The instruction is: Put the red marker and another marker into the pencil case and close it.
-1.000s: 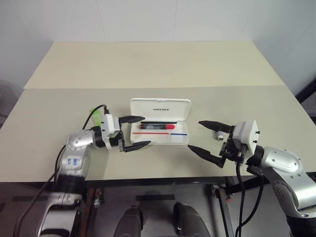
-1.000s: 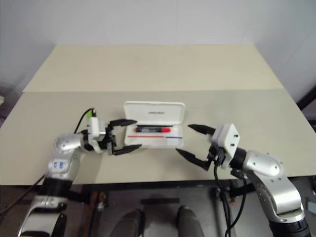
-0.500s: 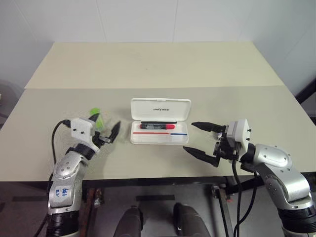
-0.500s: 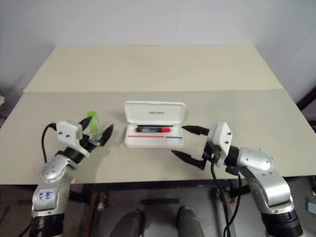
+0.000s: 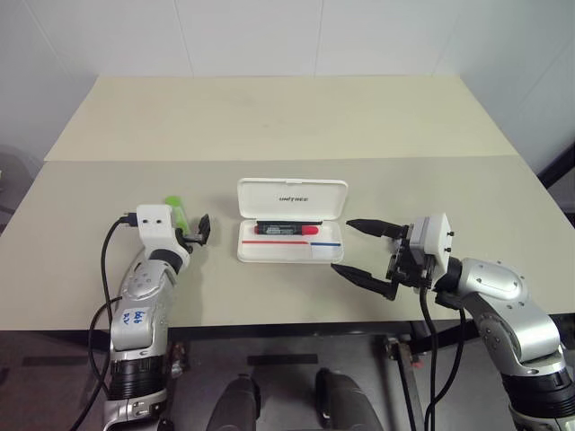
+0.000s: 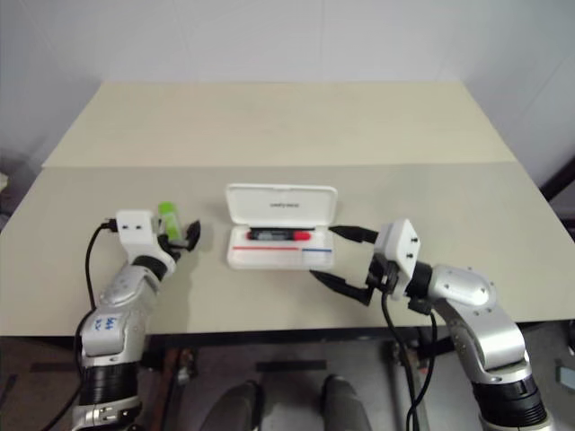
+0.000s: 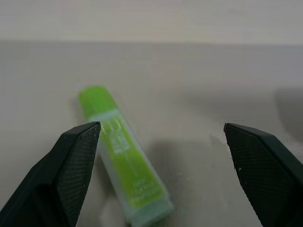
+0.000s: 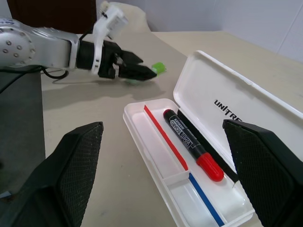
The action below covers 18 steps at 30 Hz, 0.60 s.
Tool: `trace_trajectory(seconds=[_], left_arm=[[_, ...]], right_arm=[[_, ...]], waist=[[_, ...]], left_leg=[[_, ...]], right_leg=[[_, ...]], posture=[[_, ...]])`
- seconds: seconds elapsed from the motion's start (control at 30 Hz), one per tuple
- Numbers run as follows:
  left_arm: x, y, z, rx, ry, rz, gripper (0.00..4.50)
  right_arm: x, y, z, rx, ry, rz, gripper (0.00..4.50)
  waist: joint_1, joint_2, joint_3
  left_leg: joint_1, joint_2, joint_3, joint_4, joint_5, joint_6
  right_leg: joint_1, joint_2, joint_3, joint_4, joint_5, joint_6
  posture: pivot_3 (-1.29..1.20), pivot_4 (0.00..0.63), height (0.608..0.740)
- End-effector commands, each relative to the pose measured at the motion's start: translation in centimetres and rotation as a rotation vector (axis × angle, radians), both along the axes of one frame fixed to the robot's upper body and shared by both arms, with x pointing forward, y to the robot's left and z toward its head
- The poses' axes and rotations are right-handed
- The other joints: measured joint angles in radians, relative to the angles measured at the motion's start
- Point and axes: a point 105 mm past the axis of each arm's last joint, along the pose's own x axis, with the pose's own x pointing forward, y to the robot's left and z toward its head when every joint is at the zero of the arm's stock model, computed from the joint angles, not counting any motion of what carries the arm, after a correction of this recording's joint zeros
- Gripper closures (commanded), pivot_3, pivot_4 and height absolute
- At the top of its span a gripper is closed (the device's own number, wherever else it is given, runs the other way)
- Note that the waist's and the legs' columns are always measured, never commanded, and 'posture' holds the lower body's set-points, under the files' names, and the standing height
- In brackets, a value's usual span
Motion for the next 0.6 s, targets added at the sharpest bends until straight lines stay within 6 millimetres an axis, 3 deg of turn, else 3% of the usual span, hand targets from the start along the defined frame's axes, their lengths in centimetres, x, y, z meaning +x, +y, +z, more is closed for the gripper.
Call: trace_trajectory(seconds=[0.03,0.57,0.6], left_arm=[[0.4,0.0,0.0,0.008,0.018,0.036,0.05],[1.1,0.2,-1.0,-0.016,0.093,0.133,0.05],[1.1,0.1,-1.1,-0.037,0.097,0.136,0.24]], right_arm=[[-0.4,0.1,1.2,0.007,-0.057,-0.001,0.23],[-0.7,-0.1,1.4,0.010,-0.066,-0.028,0.23],[-0.7,-0.1,1.4,0.011,-0.066,-0.028,0.23]], waist=[[0.000,0.000,0.000],[0.002,0.000,0.000],[0.002,0.000,0.000]], left_leg=[[0.000,0.000,0.000,0.000,0.000,0.000],[0.000,0.000,0.000,0.000,0.000,0.000],[0.000,0.000,0.000,0.000,0.000,0.000]], right_leg=[[0.000,0.000,0.000,0.000,0.000,0.000],[0.000,0.000,0.000,0.000,0.000,0.000],[0.000,0.000,0.000,0.000,0.000,0.000]], posture=[[0.00,0.150,0.740],[0.00,0.150,0.740],[0.00,0.150,0.740]])
